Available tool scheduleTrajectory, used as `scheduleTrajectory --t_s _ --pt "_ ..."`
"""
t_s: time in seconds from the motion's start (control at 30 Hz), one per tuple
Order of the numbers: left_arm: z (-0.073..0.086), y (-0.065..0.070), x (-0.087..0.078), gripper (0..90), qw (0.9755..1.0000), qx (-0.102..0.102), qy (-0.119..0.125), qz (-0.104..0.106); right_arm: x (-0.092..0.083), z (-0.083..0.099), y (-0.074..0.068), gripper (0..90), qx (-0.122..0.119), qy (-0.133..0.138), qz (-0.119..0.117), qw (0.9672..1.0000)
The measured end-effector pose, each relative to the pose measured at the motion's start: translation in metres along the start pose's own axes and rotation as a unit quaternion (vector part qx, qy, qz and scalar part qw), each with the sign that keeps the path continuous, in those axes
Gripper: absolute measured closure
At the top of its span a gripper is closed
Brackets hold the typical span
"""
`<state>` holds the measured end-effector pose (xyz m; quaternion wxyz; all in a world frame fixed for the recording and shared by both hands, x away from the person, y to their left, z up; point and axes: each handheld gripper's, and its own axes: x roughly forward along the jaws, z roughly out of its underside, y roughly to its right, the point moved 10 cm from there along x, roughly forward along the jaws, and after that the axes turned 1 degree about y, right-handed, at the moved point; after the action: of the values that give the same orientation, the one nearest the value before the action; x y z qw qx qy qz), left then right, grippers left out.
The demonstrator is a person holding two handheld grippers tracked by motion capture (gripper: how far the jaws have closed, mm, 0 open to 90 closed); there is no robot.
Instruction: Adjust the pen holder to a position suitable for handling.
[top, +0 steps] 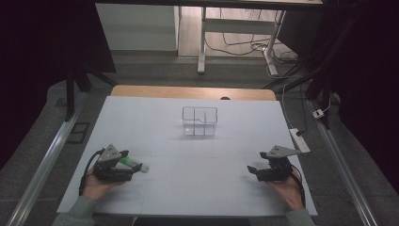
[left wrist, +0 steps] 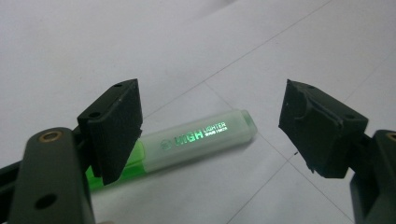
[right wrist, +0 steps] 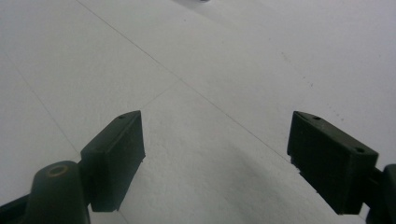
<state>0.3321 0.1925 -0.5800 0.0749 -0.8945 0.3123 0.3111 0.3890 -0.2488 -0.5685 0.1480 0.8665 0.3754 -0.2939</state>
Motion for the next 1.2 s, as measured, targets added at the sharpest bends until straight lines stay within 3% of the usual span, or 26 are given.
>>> scheduleTrajectory --t_s 0.87,1.2 --pt "0.0 0.001 0.0 21.6 1.0 0.004 -0.001 0.002 0.002 0.0 -0.002 22.2 0.008 -0.002 -0.007 0.9999" --pt "0.002 0.001 0.0 21.5 1.0 0.005 -0.005 0.003 0.008 -0.017 -0.009 24.9 0.01 0.012 -0.011 0.9998"
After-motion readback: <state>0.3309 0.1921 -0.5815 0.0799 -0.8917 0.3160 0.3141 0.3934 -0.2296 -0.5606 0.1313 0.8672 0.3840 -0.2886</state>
